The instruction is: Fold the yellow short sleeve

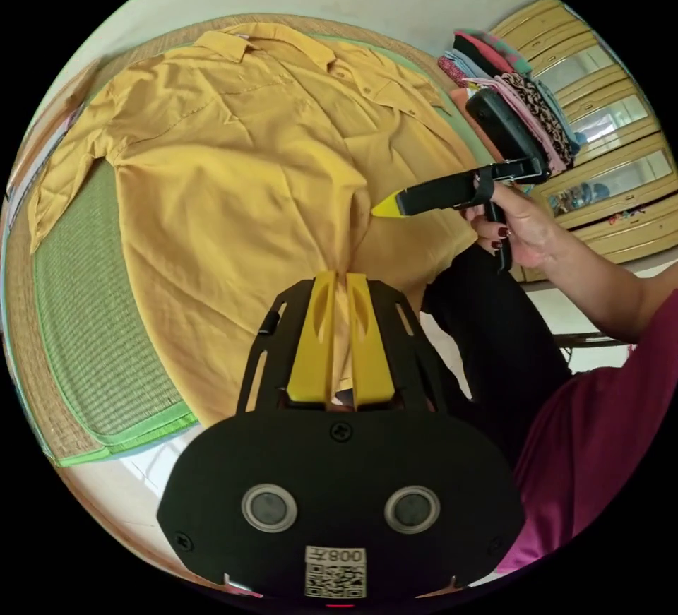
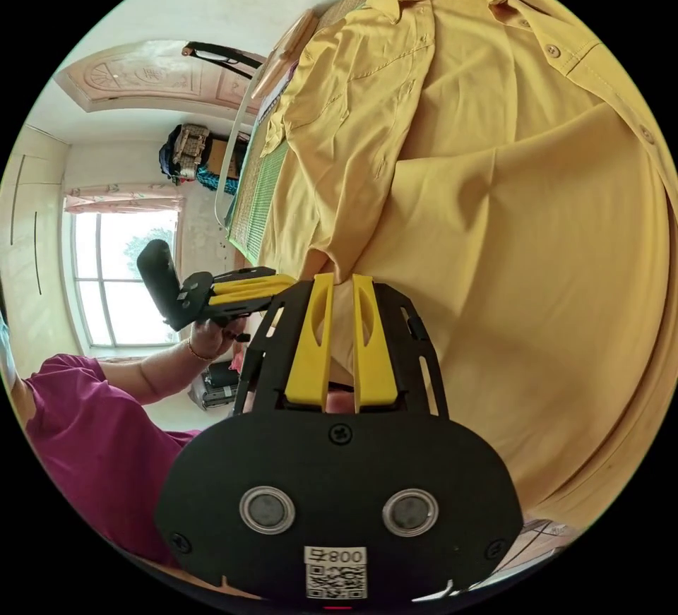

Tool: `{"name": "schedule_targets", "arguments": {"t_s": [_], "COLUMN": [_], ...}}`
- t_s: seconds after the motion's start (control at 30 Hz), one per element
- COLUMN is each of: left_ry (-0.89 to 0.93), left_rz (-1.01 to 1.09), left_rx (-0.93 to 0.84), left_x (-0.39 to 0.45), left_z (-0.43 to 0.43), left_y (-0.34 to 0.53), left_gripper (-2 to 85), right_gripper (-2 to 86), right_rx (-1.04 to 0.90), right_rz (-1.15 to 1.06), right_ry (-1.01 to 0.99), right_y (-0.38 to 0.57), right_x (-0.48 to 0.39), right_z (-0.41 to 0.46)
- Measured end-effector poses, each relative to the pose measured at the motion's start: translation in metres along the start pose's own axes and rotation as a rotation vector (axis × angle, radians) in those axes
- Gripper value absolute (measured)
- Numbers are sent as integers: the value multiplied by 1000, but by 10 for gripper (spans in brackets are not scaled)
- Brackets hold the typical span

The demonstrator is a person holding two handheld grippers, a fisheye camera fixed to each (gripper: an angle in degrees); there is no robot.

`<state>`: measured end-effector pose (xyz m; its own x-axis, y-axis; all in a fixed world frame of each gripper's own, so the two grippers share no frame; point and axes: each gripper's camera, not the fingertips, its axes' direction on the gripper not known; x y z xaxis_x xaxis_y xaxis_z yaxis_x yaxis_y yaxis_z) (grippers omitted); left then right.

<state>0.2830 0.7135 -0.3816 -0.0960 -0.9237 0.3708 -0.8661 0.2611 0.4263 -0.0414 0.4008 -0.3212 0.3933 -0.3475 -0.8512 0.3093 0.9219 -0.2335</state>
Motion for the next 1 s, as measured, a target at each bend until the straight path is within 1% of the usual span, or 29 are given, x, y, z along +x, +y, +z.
{"name": "schedule_targets", "arguments": {"t_s": [0.07, 0.17, 0.23, 0.33, 0.47, 0.9, 1.0], "left_ry": [69, 203, 366, 454, 505, 613, 620], "left_rz": [-21, -134, -242, -331, -370, -389, -361], "left_rx": [17, 95, 146, 189, 193, 215, 216], "left_x": [-10, -44, -78, -110, -130, -146, -142], "left_z": [-9, -29, -36, -39, -38, -38, -43], "left_y": [2, 12, 22, 35, 47, 79, 83], "left_gripper": [14, 6, 4, 3, 2, 3, 5], "right_gripper": [151, 153, 155, 157, 159, 162, 162], "right_rx": [1, 4, 12, -5, -39, 42, 25], "right_rz": [-2, -6, -20, -63, -98, -120, -126], "right_ry": [-5, -29, -51, -63, -91, -192, -332], "right_y": [6, 12, 14, 12, 9, 9, 16], "right_x": [-4, -9, -15, -30, -47, -66, -74], "right_z": [-2, -2, 0, 10, 29, 30, 4]}}
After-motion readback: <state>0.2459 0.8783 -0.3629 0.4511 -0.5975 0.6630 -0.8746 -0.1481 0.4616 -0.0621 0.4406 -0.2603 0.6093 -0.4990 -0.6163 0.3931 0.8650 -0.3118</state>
